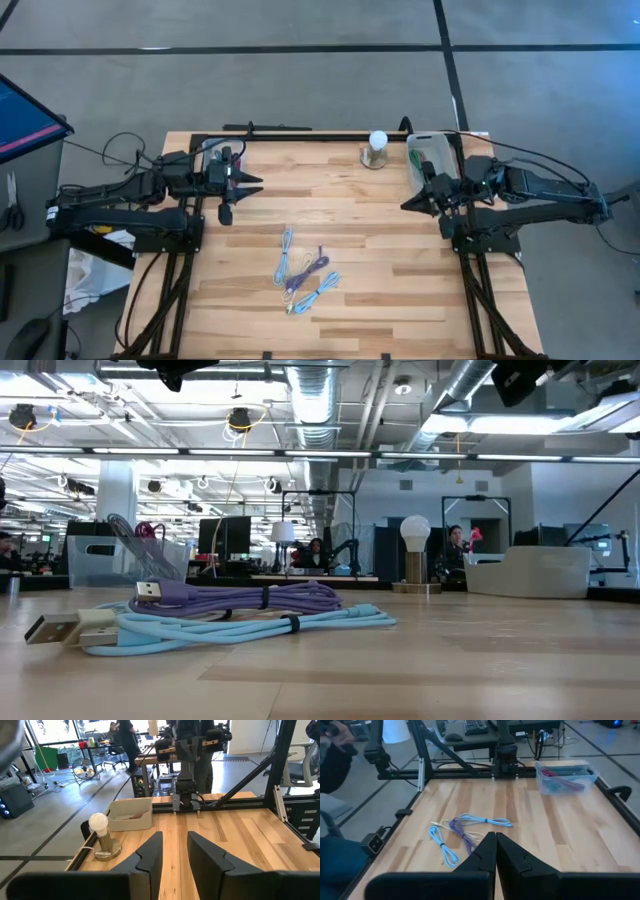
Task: Pick & Place USB Port
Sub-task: Put the violet charger cable into the gray bin
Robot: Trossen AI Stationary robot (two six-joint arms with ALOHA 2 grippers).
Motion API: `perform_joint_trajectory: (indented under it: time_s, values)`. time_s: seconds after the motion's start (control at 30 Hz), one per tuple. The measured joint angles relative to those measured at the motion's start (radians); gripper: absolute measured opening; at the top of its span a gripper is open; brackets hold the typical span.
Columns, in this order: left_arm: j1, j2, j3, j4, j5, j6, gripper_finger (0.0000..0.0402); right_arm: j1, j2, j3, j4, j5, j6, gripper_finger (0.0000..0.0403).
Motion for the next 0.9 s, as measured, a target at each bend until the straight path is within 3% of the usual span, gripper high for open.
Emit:
perform_joint_trajectory:
  time_s: [0.4, 0.9]
  values:
    - [0.0, 0.0, 0.0, 0.0, 0.0, 0.0, 0.009, 0.003, 0.014, 0.0, -0.001, 0.094, 0.046, 0.0]
    - [0.0, 0.0, 0.0, 0.0, 0.0, 0.0, 0.009, 0.004, 0.061, -0.001, 0.036, 0.093, 0.085, 0.0]
